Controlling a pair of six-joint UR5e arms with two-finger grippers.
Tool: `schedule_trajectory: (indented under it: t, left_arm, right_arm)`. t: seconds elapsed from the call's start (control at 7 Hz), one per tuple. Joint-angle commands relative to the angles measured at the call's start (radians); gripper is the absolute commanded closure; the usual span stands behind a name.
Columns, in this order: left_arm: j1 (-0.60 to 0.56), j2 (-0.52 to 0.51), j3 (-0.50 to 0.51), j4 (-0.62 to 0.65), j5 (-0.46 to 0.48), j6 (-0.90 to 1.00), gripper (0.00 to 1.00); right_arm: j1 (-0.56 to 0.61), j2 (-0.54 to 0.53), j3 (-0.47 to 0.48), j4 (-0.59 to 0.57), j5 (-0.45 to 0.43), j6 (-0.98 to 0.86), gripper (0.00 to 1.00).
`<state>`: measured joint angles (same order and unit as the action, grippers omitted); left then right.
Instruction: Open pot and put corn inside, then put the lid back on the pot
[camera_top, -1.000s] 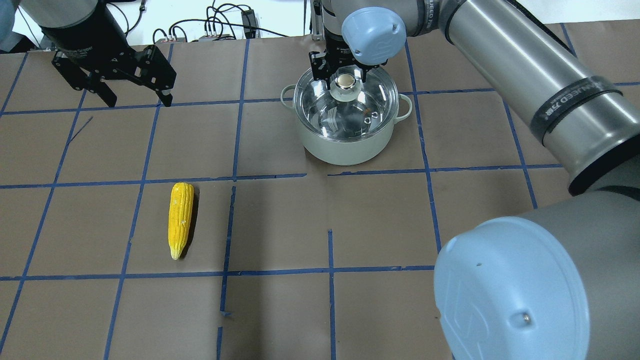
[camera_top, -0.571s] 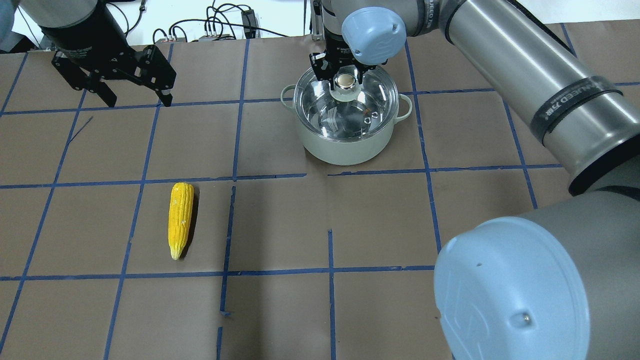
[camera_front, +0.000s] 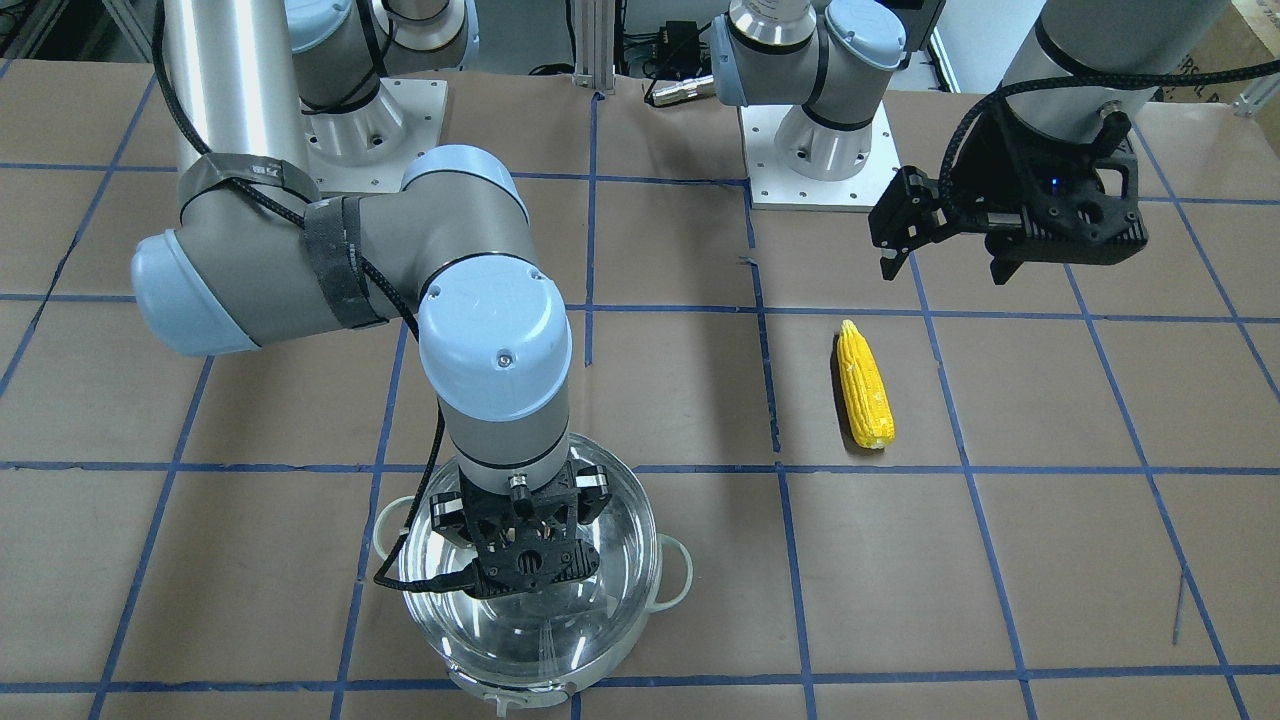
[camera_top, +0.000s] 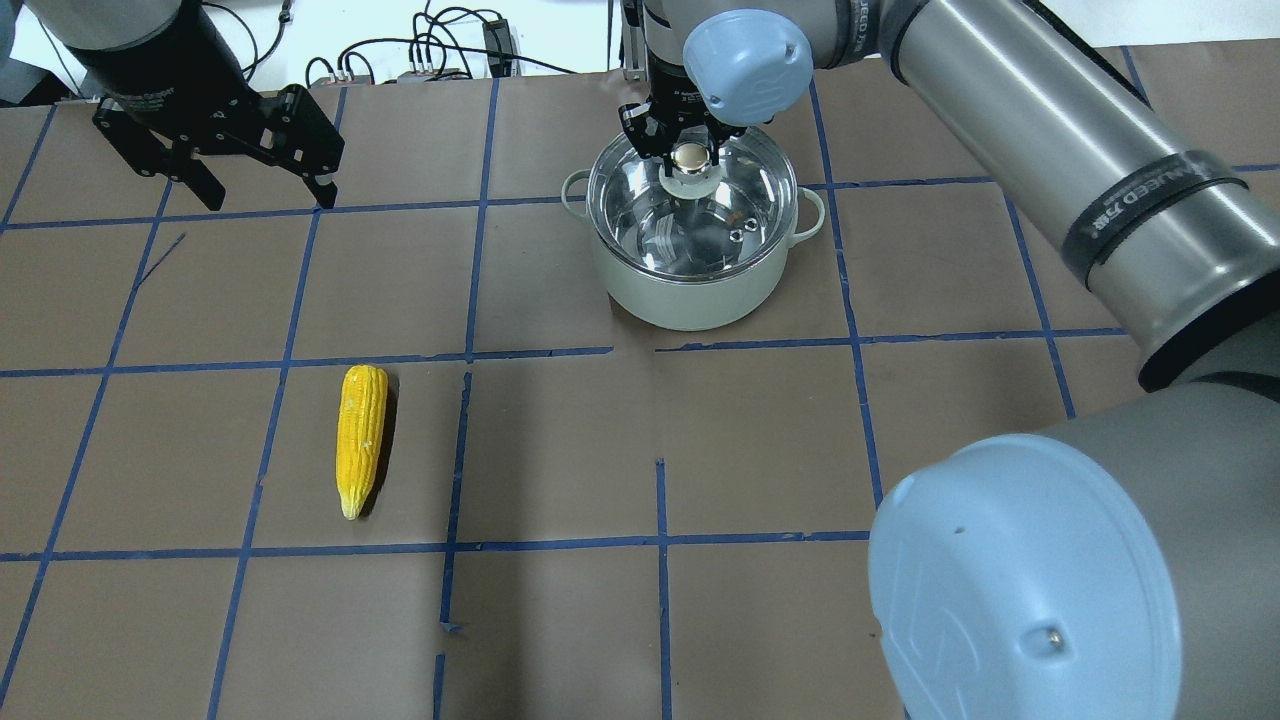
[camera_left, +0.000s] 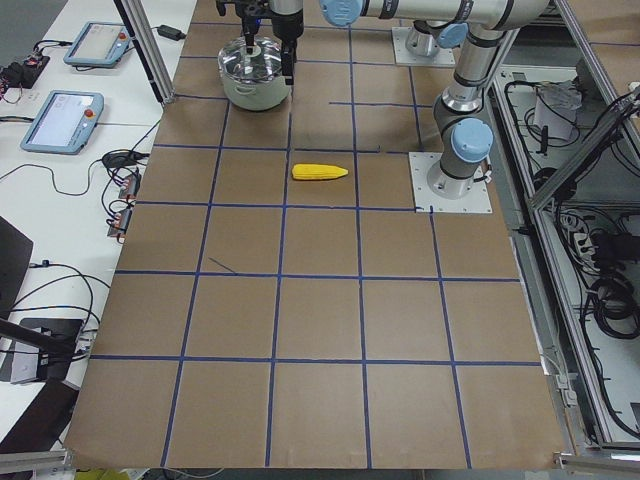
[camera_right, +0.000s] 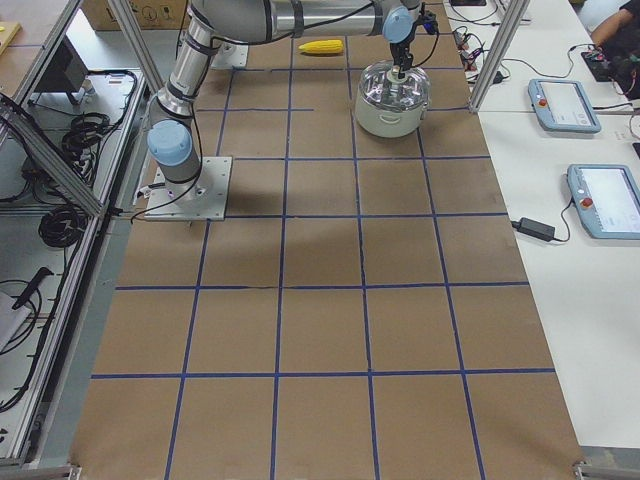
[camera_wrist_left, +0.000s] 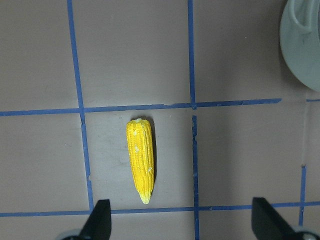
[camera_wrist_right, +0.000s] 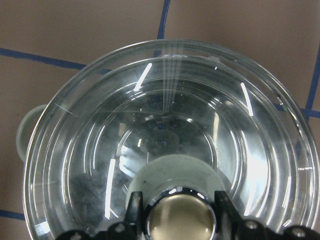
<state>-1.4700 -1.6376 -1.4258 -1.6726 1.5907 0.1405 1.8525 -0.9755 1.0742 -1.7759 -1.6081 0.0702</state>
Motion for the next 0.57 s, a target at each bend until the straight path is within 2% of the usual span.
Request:
schedule_trajectory:
  t: [0.0,0.14,0.29,0.43]
  left_arm:
    - [0.067,-0.004,-0.015,-0.012,0.0,0.09,0.0]
    - [0.133,0.002,-0.072,-0.009,-0.011,0.175,0.0]
    - [0.148,0.008,-0.163,0.005,-0.009,0.204,0.0]
    - [0.158,0.007,-0.229,0.042,-0.008,0.209,0.0]
  right_arm:
    - [-0.019,-0.078,-0.084,0.147,-0.007,-0.053,0.54]
    - [-0.073,-0.101,-0.165,0.261,-0.054,-0.105,0.62]
    - [-0.14,-0.104,-0.227,0.342,-0.058,-0.159,0.67]
    - [-0.185,-0.106,-0.238,0.354,-0.061,-0.206,0.71]
